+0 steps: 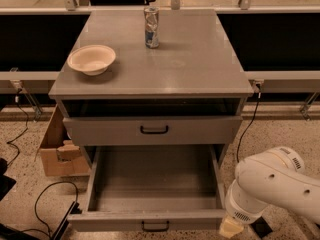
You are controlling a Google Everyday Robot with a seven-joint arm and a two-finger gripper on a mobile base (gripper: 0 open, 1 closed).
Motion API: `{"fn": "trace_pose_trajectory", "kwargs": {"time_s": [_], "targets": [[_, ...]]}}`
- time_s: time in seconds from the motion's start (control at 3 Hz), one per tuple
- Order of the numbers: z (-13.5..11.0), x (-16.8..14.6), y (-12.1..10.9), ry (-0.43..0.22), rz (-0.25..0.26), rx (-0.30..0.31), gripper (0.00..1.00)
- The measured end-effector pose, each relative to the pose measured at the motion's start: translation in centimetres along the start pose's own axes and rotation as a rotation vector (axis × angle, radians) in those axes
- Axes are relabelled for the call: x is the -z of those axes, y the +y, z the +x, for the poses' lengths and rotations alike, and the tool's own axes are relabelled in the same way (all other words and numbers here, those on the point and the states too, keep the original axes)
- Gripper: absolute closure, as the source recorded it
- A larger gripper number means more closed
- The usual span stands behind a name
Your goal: Close middle drawer
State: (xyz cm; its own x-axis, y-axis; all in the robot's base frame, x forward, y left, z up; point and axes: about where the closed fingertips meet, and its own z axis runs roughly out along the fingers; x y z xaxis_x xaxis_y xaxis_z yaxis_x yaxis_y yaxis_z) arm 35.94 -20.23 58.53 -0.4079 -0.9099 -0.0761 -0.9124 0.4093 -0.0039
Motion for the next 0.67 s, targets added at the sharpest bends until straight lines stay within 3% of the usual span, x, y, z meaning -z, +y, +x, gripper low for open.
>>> {"fn": "trace_pose_trajectory", "kwargs": {"time_s": [0.67], "targets": [[-0.01,-0.13,0.06,-0.002,0.0,0.0,0.87]]}}
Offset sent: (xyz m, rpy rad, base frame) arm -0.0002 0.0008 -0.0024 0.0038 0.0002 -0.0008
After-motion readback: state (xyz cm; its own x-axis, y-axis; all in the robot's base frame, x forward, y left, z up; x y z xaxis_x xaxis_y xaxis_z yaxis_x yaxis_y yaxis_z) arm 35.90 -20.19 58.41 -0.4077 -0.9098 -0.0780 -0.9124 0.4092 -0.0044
